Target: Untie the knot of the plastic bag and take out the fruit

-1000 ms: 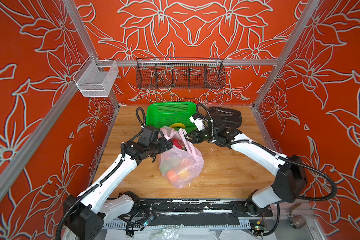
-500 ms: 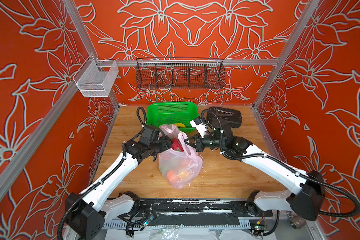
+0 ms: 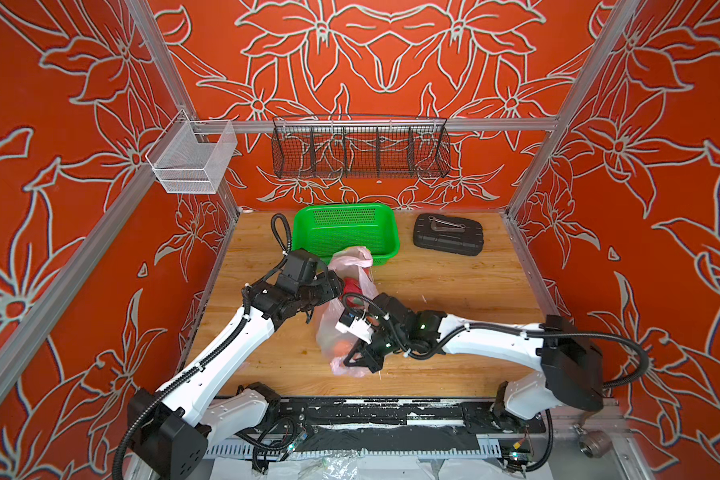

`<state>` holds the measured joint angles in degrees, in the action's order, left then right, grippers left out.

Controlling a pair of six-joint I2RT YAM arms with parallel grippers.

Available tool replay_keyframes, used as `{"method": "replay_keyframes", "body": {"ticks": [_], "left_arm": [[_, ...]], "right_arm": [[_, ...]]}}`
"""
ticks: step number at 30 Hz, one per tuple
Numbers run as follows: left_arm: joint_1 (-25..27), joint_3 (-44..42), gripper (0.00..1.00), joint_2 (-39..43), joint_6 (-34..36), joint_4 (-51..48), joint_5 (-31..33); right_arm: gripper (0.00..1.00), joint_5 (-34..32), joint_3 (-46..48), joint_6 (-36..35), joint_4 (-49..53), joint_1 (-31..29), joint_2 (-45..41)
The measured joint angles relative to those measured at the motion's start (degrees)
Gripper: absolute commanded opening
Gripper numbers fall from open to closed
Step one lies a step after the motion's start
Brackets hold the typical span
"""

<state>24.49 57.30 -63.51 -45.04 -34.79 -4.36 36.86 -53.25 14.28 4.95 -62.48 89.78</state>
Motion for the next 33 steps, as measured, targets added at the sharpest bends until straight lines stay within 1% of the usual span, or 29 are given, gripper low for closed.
{"method": "replay_keyframes", "body": {"ticks": [1, 3, 5, 8, 11, 15, 20, 24, 29, 33], "left_arm": [[0.0, 0.0, 0.76, 0.0, 0.0, 0.0, 0.0], [0.0, -0.2, 0.75, 0.0, -0.1, 0.0, 0.0], [0.0, -0.8, 0.74, 0.1, -0.4, 0.4, -0.4], [0.0, -2.4, 0.74, 0.2, -1.4, 1.0, -1.4], [0.0, -3.5, 0.73, 0.2, -2.5, 1.0, -2.6], [0.1, -3.7, 0.73, 0.2, -3.0, 0.9, -3.6], [0.4, -3.7, 0.73, 0.2, -3.3, 0.8, -4.3], [0.8, -3.7, 0.74, 0.3, -3.5, -0.1, -4.8], [1.2, -3.7, 0.75, 1.6, -4.1, -1.9, -5.0], [2.1, -3.7, 0.76, 3.8, -4.9, -4.1, -4.5]], "right_arm": [[0.15, -0.7, 0.3, -0.2, 0.2, -0.3, 0.6], [0.26, -2.1, 0.7, -0.9, 0.2, -0.4, 0.3], [0.40, -3.9, 0.7, -1.4, 0.0, -0.4, -1.0], [0.54, -6.3, 0.6, -2.3, 0.3, -0.2, -4.0], [0.60, -9.2, 0.6, -2.8, 0.7, -0.2, -7.6], [0.66, -14.6, 0.6, -3.0, 0.9, -0.2, -12.3], [0.72, -22.7, 0.6, -2.6, 0.6, -0.1, -17.9], [0.75, -30.4, 1.0, -1.5, -0.4, 0.2, -20.8], [0.84, -41.2, 1.7, 0.4, -1.2, 0.8, -21.0], [0.87, -50.1, -0.2, 2.3, 0.7, 1.5, -16.1]]}}
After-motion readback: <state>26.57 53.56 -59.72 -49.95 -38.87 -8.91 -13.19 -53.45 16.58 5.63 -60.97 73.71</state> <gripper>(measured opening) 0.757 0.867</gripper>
